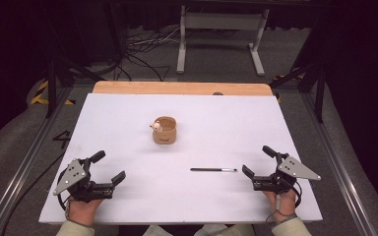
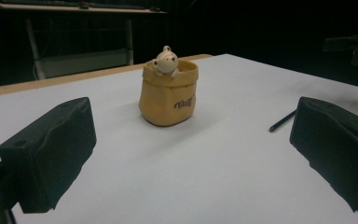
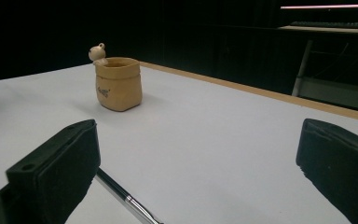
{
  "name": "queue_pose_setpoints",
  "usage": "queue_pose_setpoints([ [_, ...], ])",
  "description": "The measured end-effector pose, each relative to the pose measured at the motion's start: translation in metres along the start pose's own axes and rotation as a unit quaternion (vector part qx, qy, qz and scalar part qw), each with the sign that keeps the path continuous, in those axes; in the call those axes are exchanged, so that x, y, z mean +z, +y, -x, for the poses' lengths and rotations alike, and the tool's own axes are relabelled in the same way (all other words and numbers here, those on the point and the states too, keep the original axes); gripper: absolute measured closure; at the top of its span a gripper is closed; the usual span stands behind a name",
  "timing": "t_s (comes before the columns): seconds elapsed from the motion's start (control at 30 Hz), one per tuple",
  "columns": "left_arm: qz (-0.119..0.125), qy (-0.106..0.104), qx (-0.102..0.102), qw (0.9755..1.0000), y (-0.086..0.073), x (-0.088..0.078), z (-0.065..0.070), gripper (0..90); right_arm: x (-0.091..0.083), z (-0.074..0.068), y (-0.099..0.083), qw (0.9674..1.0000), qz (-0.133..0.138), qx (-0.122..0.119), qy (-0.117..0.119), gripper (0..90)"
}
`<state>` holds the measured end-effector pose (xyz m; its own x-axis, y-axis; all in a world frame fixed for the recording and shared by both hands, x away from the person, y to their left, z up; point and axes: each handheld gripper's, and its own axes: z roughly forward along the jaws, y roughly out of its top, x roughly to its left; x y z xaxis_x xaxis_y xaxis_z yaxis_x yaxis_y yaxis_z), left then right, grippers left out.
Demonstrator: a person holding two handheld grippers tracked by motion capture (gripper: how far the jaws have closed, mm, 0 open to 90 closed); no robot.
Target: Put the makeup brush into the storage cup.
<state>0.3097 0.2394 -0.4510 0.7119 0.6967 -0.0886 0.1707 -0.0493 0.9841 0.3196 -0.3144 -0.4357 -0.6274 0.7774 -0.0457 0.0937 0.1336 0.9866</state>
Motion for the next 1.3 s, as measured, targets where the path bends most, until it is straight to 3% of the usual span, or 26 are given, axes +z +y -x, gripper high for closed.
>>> queue_pose_setpoints([
  [0.2,0.008,-0.002,-0.007,0.9999,0.001,0.0,-0.002,1.3,-0.001,0.0,0.0,1.0,-0.002,-0.002,-0.001,0.0],
  [0.5,-0.011,-0.006,-0.011,0.9999,0.002,0.004,-0.002,1.6,-0.003,0.001,0.006,0.9999,-0.011,-0.004,0.007,0.0],
  [0.57,-0.014,-0.007,-0.012,0.9998,0.001,0.005,-0.002,1.7,-0.007,0.002,0.012,0.9999,-0.003,-0.013,0.01,0.0],
  [0.7,-0.018,-0.008,-0.009,0.9998,0.001,0.005,-0.001,1.7,-0.009,0.005,0.019,0.9999,0.002,-0.006,0.009,0.0],
  [0.97,-0.025,-0.01,-0.016,0.9995,0.001,0.007,-0.002,1.6,0.004,0.008,0.034,0.9997,-0.012,-0.01,0.019,0.0],
  [1.3,-0.035,-0.019,-0.02,0.999,0.001,0.008,-0.002,1.9,0.037,0.001,0.057,0.9979,-0.035,-0.024,0.049,0.0],
])
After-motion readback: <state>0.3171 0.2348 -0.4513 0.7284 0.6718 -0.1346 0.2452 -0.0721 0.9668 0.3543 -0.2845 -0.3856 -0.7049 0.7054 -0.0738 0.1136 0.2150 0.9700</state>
